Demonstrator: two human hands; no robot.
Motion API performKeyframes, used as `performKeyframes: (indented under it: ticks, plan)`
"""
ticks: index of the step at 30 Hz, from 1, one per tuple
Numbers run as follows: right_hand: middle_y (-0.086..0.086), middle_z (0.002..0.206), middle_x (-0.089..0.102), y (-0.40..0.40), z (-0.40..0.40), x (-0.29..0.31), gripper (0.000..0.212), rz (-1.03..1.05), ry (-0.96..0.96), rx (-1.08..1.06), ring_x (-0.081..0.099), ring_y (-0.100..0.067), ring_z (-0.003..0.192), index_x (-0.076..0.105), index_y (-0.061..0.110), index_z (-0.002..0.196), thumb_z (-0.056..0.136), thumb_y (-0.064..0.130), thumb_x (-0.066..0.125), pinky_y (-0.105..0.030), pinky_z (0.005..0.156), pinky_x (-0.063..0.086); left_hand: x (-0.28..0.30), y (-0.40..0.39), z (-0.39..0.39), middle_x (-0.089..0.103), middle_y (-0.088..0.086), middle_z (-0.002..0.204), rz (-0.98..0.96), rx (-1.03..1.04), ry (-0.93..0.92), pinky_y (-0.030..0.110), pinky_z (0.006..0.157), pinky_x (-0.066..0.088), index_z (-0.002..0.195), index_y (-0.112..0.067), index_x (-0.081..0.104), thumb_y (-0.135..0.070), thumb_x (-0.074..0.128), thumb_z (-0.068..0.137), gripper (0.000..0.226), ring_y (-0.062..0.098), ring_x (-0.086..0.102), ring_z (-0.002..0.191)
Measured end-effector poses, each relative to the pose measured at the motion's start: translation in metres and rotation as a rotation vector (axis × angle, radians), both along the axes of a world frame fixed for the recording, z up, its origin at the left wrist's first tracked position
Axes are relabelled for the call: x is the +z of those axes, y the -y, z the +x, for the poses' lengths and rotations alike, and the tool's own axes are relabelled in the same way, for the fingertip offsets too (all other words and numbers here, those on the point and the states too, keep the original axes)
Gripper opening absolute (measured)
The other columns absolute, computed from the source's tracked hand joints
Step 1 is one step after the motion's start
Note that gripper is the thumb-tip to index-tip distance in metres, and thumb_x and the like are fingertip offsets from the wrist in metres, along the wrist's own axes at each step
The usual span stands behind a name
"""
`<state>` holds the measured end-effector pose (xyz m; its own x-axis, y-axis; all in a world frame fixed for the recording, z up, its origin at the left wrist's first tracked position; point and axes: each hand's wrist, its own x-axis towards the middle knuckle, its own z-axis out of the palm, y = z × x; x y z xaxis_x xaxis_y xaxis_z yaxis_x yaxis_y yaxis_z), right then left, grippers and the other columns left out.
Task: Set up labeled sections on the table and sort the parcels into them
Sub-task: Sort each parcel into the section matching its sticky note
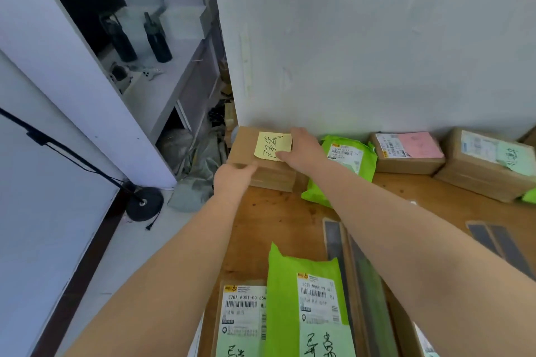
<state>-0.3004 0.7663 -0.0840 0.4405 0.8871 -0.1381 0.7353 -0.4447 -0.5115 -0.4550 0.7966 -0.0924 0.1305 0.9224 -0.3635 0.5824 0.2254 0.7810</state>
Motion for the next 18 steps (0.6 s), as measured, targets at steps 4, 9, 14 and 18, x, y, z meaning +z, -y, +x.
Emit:
performKeyframes:
  ticks: [4, 9, 14, 18]
  plan:
    - [-0.012, 0.135, 0.042, -0.015, 0.01, -0.016, 0.069, -0.018, -0.015, -0.055, 0.038, -0.03, 0.128, 0.039, 0.009, 0.134, 0.079, 0.043, 0.065, -0.041, 0.103, 0.037, -0.027, 0.001, 0.007, 0.057, 0.005, 0.12, -0.071, 0.017, 0.146, 0.041, 0.097, 0.046, 0.128, -0.012, 0.051, -0.044, 0.065, 0.079, 0.06, 0.025, 0.054, 0.111]
    - [-0.006, 0.118, 0.062, -0.003, -0.005, -0.026, 0.057, 0.043, -0.264, -0.075, 0.057, -0.024, 0.109, 0.054, 0.01, 0.119, 0.075, 0.041, 0.072, -0.032, 0.082, 0.046, -0.03, 0.008, 0.006, 0.059, -0.003, 0.118, -0.164, 0.175, 0.377, 0.043, 0.093, 0.049, 0.126, -0.017, 0.05, -0.036, 0.068, 0.08, 0.053, 0.017, 0.057, 0.102]
    - [-0.005, 0.115, 0.062, 0.023, -0.031, -0.013, 0.056, 0.124, -0.365, -0.141, 0.059, -0.022, 0.104, 0.048, 0.01, 0.115, 0.074, 0.038, 0.073, -0.03, 0.075, 0.045, -0.013, 0.016, -0.008, 0.061, 0.003, 0.122, -0.099, 0.17, 0.415, 0.047, 0.094, 0.049, 0.125, -0.017, 0.051, -0.027, 0.067, 0.083, 0.046, 0.024, 0.059, 0.109]
    - [-0.005, 0.121, 0.06, 0.052, -0.051, 0.018, 0.059, 0.227, -0.423, -0.216, 0.057, -0.021, 0.109, 0.048, 0.011, 0.121, 0.075, 0.036, 0.074, -0.03, 0.085, 0.046, 0.018, 0.026, -0.025, 0.065, -0.002, 0.116, -0.008, 0.072, 0.452, 0.046, 0.09, 0.052, 0.121, -0.025, 0.054, -0.027, 0.064, 0.085, 0.038, 0.02, 0.063, 0.102]
